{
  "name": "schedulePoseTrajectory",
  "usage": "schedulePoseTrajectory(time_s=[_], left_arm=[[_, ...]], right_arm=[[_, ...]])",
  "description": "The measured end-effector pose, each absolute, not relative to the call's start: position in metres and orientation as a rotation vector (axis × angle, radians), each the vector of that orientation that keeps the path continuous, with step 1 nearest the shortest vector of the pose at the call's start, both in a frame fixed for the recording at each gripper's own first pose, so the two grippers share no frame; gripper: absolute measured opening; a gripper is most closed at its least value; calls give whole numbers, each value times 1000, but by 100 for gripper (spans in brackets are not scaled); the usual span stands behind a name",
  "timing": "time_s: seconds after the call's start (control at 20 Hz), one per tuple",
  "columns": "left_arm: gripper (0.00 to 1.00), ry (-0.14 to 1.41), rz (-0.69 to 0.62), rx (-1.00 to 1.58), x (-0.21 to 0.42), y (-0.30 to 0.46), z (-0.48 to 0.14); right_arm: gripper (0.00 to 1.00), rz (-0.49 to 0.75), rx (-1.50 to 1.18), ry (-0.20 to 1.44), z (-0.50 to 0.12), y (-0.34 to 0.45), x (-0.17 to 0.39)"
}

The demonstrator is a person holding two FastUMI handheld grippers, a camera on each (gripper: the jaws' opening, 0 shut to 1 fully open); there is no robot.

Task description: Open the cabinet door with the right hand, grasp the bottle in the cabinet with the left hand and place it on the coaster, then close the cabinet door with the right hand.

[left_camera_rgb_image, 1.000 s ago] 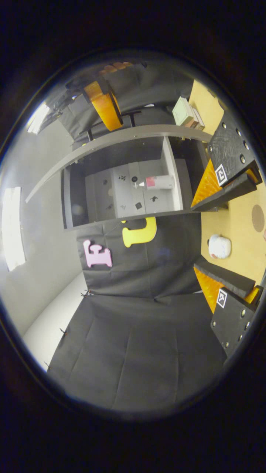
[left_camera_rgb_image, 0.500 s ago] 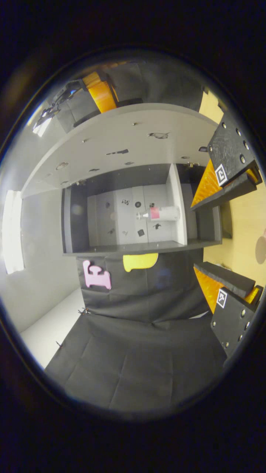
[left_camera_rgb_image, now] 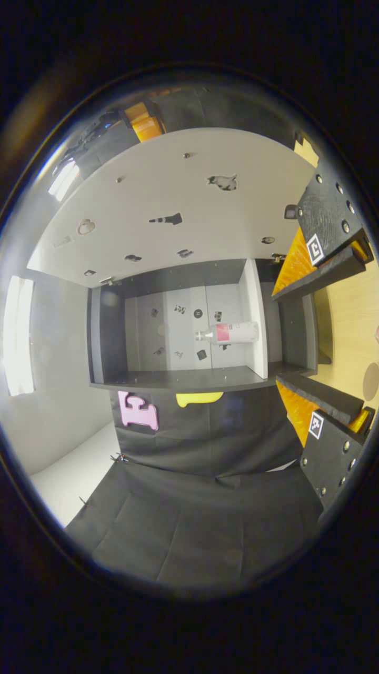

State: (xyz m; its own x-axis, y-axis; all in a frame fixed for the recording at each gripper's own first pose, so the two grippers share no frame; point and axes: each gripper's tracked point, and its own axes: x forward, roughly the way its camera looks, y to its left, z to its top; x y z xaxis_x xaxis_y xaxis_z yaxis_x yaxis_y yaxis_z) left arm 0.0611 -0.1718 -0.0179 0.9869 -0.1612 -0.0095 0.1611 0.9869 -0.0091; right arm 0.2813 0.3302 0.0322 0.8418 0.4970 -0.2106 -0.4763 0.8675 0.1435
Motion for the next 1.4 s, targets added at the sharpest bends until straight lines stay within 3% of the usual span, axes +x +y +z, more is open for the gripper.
schedulePoseTrajectory(time_s=[0.2, 0.25, 0.6, 0.7, 0.9, 0.95, 1.05, 1.1, 1.4], left_arm=[[83, 13, -152, 2, 67, -180, -18], [83, 14, -149, 5, 66, -183, -18], [85, 7, -109, 16, 69, -195, -8], [85, 7, -98, 23, 76, -195, -4], [83, 12, -102, 22, 101, -190, 5], [83, 19, -107, 14, 112, -189, 7], [85, 32, -118, -8, 138, -184, 11], [85, 36, -124, -19, 151, -181, 13], [84, 37, -186, -43, 231, -172, 23]], right_arm=[[17, 517, 123, 240, 32, 330, 283], [11, 544, 144, 243, 34, 334, 280], [24, 612, 132, 231, 38, 323, 267], [34, 575, 110, 222, 35, 310, 270], [93, 400, 25, 209, 24, 274, 293], [96, 371, 23, 213, 22, 269, 296], [92, 315, 37, 221, 18, 262, 295], [100, 288, 44, 224, 15, 257, 299], [96, 130, 40, 242, 1, 239, 315]])
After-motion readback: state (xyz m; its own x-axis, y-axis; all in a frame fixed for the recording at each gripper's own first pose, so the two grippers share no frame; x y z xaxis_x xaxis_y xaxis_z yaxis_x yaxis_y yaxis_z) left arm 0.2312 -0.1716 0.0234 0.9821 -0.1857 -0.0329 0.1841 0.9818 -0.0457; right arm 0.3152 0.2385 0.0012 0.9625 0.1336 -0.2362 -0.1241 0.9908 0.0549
